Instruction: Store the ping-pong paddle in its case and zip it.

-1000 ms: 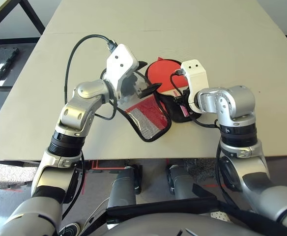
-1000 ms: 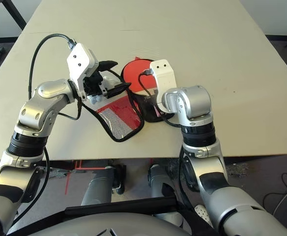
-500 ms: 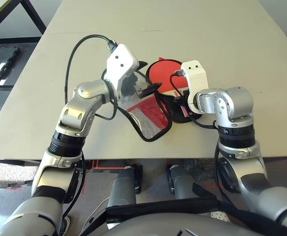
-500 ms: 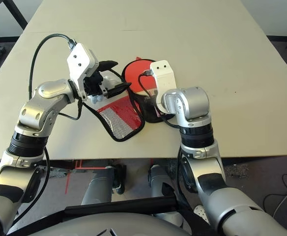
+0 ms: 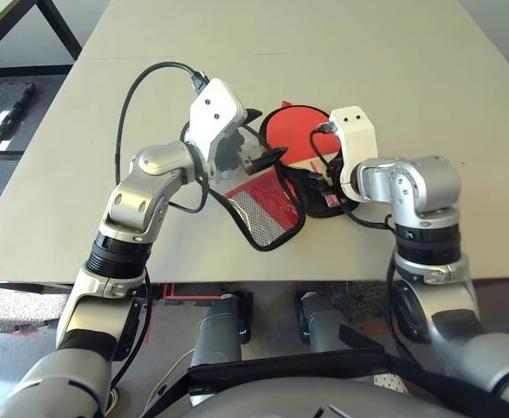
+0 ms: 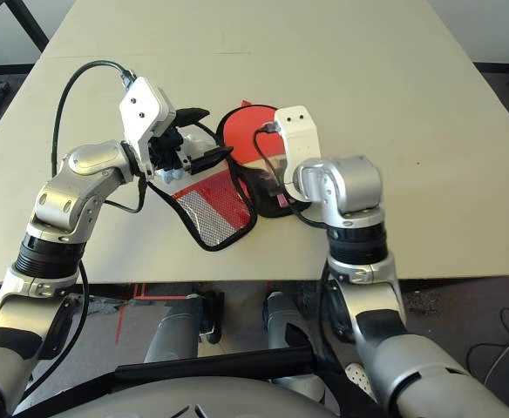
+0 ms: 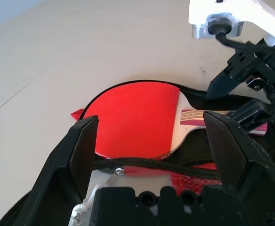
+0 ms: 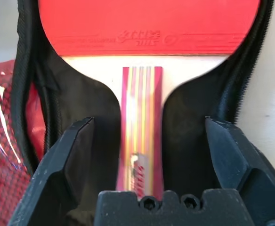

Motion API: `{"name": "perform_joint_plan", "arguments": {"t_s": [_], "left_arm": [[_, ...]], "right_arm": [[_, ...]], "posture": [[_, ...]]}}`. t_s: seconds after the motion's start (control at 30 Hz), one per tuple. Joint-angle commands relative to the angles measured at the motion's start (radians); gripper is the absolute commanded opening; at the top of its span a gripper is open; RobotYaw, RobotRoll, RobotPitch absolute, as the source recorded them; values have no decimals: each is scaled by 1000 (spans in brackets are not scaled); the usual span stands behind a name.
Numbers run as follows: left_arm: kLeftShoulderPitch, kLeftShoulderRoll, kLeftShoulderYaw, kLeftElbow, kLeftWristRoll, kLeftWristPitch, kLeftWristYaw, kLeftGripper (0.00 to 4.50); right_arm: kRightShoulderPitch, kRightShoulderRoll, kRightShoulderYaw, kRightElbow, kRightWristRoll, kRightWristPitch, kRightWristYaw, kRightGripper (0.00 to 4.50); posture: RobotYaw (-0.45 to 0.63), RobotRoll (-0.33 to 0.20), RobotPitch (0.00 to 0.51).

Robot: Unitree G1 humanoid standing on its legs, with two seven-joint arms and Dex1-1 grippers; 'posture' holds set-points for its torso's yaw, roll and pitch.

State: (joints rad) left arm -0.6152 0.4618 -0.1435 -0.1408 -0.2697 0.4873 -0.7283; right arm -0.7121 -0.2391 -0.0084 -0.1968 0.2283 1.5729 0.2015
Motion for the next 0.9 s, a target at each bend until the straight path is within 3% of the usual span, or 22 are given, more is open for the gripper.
{"name": "perform_joint_plan", "arguments": {"t_s": [0.03,0.3,0.67,0.77,0.9], "left_arm": [[7,54,11,-32,1,27,-35,4500],[32,209,55,-94,-10,63,-104,4500],[162,466,216,-16,6,22,-186,4500],[206,491,223,14,26,-16,-190,4500],[251,470,182,29,55,-56,-179,4500]], "right_arm": [[20,-95,14,-21,49,-18,77,4485],[38,-324,32,11,136,-224,298,4485],[74,-450,20,116,180,-444,494,4485],[80,-448,-4,155,183,-517,517,4485],[111,-474,-12,195,182,-600,567,4485]], "posture": [[5,0,211],[18,0,212],[66,0,210],[70,0,207],[62,0,205]]}}
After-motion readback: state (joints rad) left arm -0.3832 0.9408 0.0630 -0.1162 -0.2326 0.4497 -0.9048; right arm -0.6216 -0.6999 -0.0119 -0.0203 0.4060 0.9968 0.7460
